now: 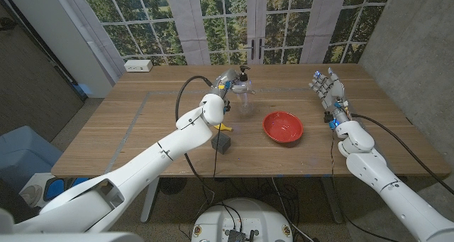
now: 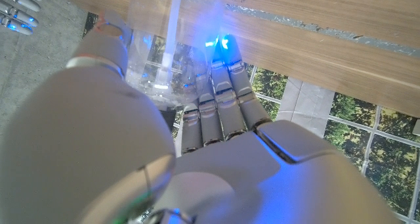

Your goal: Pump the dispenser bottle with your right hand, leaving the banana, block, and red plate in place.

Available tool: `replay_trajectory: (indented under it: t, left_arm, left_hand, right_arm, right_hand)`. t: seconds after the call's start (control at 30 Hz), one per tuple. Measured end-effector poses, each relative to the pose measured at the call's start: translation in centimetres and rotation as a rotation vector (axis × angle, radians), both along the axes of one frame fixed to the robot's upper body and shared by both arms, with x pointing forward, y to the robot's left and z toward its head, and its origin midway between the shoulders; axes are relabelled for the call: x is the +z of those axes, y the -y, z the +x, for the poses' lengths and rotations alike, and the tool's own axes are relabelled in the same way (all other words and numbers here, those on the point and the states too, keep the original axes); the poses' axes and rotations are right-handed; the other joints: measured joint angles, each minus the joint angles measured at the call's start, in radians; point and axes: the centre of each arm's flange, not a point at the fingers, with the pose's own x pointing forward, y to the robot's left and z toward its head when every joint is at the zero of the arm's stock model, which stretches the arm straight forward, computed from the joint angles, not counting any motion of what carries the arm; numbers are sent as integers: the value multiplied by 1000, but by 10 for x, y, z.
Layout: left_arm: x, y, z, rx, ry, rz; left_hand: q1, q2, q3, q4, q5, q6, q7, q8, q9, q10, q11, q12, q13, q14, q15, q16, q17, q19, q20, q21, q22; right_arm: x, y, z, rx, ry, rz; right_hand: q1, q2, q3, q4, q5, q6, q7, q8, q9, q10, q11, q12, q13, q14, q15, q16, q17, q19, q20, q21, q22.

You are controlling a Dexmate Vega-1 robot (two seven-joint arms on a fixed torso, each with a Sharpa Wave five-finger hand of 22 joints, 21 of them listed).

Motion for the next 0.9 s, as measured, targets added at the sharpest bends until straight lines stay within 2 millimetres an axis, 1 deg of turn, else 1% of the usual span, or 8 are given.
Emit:
replay_trajectory:
  t: [0.03, 0.33, 0.37, 0.47, 0.53, 0.77, 0.8, 0.9]
  left_arm:
    - [0, 0, 0, 0, -2, -2]
    - [-1, -4, 8, 17, -33, -2]
    - [-2, -5, 8, 18, -40, -2]
    - [-2, -5, 10, 20, -54, 5]
    - [-2, -6, 11, 21, -64, 6]
    - [-3, -6, 13, 25, -87, 15]
    - [-3, -6, 14, 25, -93, 19]
    - [-4, -7, 15, 26, -108, 25]
  left_hand:
    - [0, 0, 0, 0, 0, 0, 0, 0, 0, 0, 0, 0, 15, -4, -4, -8, 65, -6, -1, 0, -1]
    - [-1, 1, 6, -6, 7, -21, -21, -33, -2, -19, -19, -49, 32, -30, -41, -82, 105, -41, 1, 6, -19]
    - [-1, 1, 13, -13, 7, -11, -43, -44, -4, -25, -26, -56, 27, -36, -46, -91, 105, -52, 0, 6, -19]
    - [-1, 1, 19, -19, 7, -22, -54, -58, -10, -34, -49, -77, 13, -48, -59, -111, 105, -67, -1, 6, -24]
    - [-2, 2, 19, -19, 7, -11, -82, -72, -10, -33, -71, -86, 7, -55, -66, -120, 102, -74, 2, 6, -24]
    - [-2, 2, 16, -16, 11, -27, -98, -91, -15, -53, -105, -114, -8, -68, -95, -154, 66, -90, 3, -4, -28]
    - [-2, 2, 16, -16, 11, -10, -127, -97, -18, -44, -129, -118, -14, -66, -109, -161, 57, -96, 3, -6, -29]
    - [-2, 2, 16, -16, 11, -23, -149, -114, -23, -61, -147, -130, -24, -81, -134, -181, 33, -122, 4, -17, -33]
  right_arm:
    - [0, 0, 1, 0, -1, 0]
    - [-2, -1, 3, 7, -6, 9]
    - [-2, -1, 3, 7, -6, 8]
    - [-2, -1, 3, 5, -7, 11]
    - [-2, -1, 3, 5, -7, 12]
    - [-2, -2, 3, 4, -8, 13]
    - [-2, -2, 3, 4, -8, 13]
    - [-2, -2, 3, 3, -8, 13]
  right_hand:
    - [0, 0, 0, 0, 0, 0, 0, 0, 0, 0, 0, 0, 0, 0, 0, 0, 0, 0, 0, 0, 0]
    - [0, 0, -4, -4, -4, 0, 0, 0, 0, 0, 0, 0, 0, 0, 0, 6, 0, 0, 0, 0, 0]
    - [0, 0, -4, -4, -4, 0, 0, 0, 0, 0, 0, 0, 0, 0, 0, 6, 0, 0, 0, 0, 0]
    - [0, 0, -4, -4, -4, 0, 0, 0, 0, 4, 4, 0, 0, 0, 0, 6, 0, 0, 0, 0, 0]
    - [0, 0, -4, -4, -4, 0, 0, 0, 0, 4, 4, 0, 0, 0, 0, 6, 3, 0, 0, 0, 0]
    - [0, 0, -4, -4, -4, 0, 0, 0, 0, 4, 4, 0, 0, 0, 0, 6, 5, 0, 0, 0, 0]
    - [0, 0, -4, -4, -4, 0, 0, 0, 0, 4, 4, 0, 0, 0, 0, 6, 5, 0, 0, 0, 0]
    - [0, 0, 0, -8, -4, 0, 0, 0, 0, 4, 4, 0, 0, 0, 0, 6, 5, 0, 0, 0, 0]
